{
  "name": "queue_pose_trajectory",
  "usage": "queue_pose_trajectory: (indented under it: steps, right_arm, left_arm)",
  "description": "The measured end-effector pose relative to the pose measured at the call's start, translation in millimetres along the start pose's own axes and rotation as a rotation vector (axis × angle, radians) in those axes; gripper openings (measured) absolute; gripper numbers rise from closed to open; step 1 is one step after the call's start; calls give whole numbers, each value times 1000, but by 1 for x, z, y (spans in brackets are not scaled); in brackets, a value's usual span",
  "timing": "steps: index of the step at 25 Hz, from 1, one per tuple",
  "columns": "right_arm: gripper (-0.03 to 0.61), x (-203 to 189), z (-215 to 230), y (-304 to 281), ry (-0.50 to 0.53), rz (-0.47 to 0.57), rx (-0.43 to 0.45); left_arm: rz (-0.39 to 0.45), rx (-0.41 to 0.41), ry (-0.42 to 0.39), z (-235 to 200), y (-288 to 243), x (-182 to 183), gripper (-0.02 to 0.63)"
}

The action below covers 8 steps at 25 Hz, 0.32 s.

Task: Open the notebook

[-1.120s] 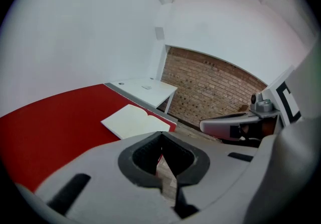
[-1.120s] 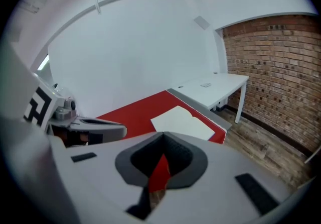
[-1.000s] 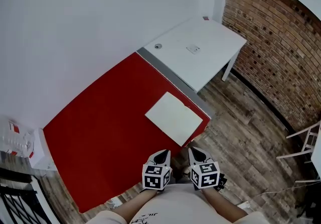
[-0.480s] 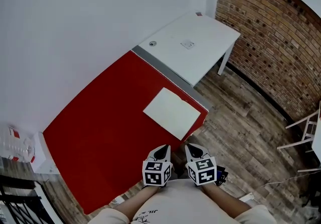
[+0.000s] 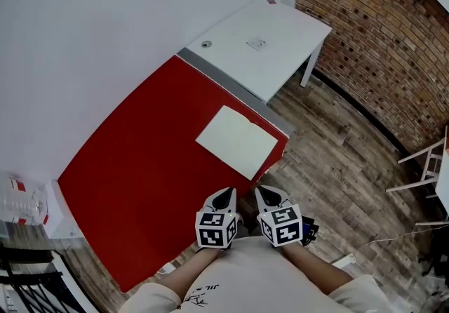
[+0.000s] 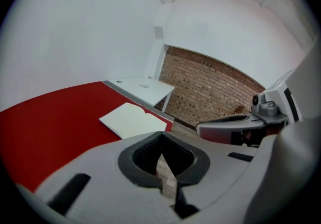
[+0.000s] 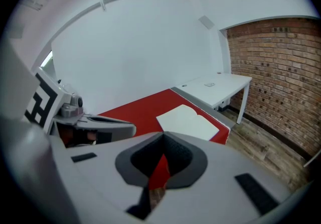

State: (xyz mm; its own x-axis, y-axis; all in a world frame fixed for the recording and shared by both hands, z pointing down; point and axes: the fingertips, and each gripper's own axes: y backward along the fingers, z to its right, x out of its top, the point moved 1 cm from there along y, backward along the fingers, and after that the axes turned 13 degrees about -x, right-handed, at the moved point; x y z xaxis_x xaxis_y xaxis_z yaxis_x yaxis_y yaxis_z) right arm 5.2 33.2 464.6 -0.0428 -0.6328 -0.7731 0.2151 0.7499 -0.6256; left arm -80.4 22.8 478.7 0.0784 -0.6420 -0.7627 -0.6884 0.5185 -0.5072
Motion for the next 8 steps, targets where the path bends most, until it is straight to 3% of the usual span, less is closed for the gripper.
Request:
queue_pose_trajectory:
  steps: [8]
  right_arm:
    - [6, 0, 5, -1, 0, 0, -2]
  left_arm:
    - [4, -7, -2, 2, -7, 4, 6]
